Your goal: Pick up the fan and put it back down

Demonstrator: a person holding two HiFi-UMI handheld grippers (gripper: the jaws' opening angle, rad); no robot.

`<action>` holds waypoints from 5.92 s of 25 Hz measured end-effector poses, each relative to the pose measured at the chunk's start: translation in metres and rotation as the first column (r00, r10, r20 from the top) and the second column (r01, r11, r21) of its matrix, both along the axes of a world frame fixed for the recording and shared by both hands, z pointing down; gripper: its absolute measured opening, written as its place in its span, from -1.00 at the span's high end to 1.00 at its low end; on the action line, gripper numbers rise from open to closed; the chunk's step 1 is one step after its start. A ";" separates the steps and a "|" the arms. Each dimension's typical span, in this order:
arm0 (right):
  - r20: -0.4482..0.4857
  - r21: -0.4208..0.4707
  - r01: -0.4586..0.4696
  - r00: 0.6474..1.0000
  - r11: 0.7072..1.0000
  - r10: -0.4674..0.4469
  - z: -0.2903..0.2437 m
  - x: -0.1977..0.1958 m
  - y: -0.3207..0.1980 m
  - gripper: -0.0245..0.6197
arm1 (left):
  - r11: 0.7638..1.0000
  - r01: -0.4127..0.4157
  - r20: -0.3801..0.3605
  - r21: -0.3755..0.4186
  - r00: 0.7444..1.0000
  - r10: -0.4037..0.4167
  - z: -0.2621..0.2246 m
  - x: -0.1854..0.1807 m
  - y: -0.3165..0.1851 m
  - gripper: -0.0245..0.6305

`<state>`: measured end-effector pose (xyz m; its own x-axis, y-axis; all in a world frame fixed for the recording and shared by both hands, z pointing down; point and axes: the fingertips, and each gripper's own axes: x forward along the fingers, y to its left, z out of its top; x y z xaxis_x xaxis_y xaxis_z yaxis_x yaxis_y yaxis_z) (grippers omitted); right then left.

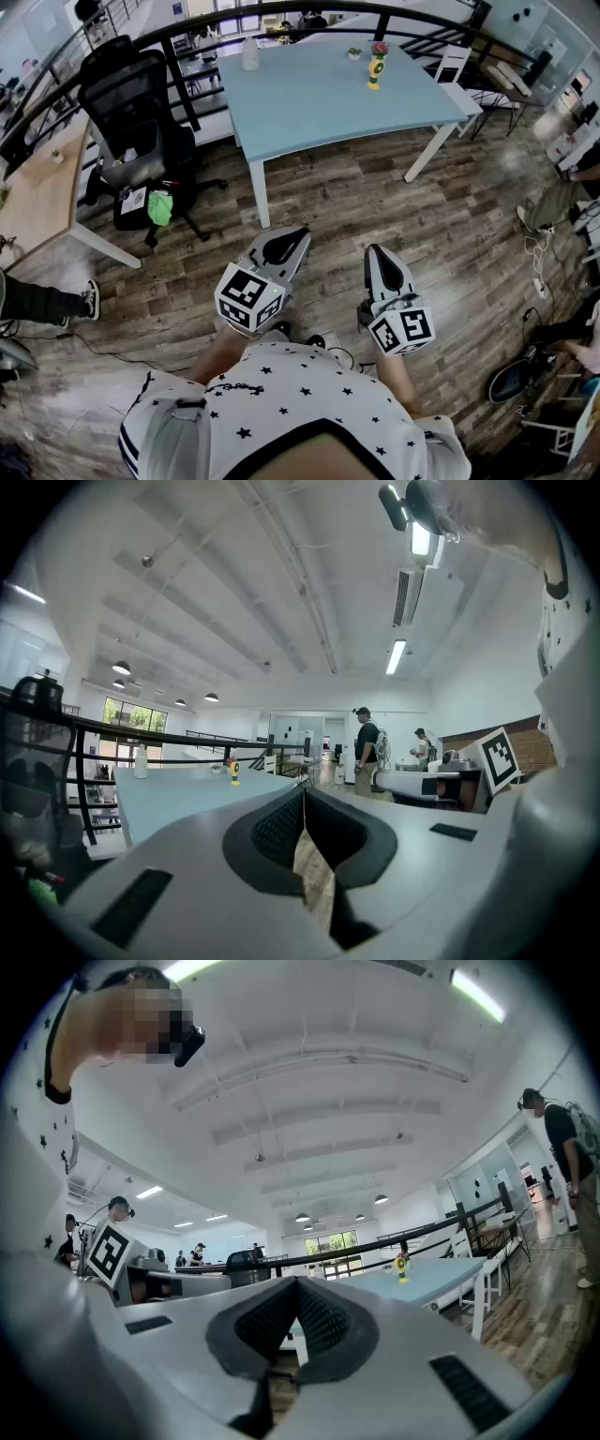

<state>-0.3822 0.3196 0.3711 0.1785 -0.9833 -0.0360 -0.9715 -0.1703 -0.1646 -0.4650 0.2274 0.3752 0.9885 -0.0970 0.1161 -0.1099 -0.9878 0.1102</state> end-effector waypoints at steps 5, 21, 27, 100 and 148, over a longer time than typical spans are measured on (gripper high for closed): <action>0.002 0.000 -0.004 1.000 1.000 0.004 0.000 0.001 0.002 0.93 | 1.000 0.002 0.002 -0.009 1.000 -0.002 0.000 -0.001 0.000 0.84; 0.058 0.020 -0.001 0.998 1.000 0.000 0.008 0.024 0.015 0.93 | 1.000 0.017 0.047 -0.022 0.999 -0.016 0.011 0.016 0.012 0.84; 0.057 0.030 -0.012 0.998 0.999 0.010 0.007 0.044 0.025 0.93 | 1.000 0.009 0.055 -0.021 0.998 -0.008 0.011 0.035 0.022 0.84; 0.048 -0.101 -0.240 0.968 0.965 0.246 0.029 0.285 -0.118 0.72 | 0.963 -0.260 0.028 -0.075 0.964 0.263 0.043 0.307 -0.143 0.84; 0.082 -0.080 0.260 0.964 0.962 -0.254 0.045 0.558 -0.335 0.61 | 0.937 0.347 0.132 -0.032 0.931 -0.340 0.054 0.473 -0.298 0.84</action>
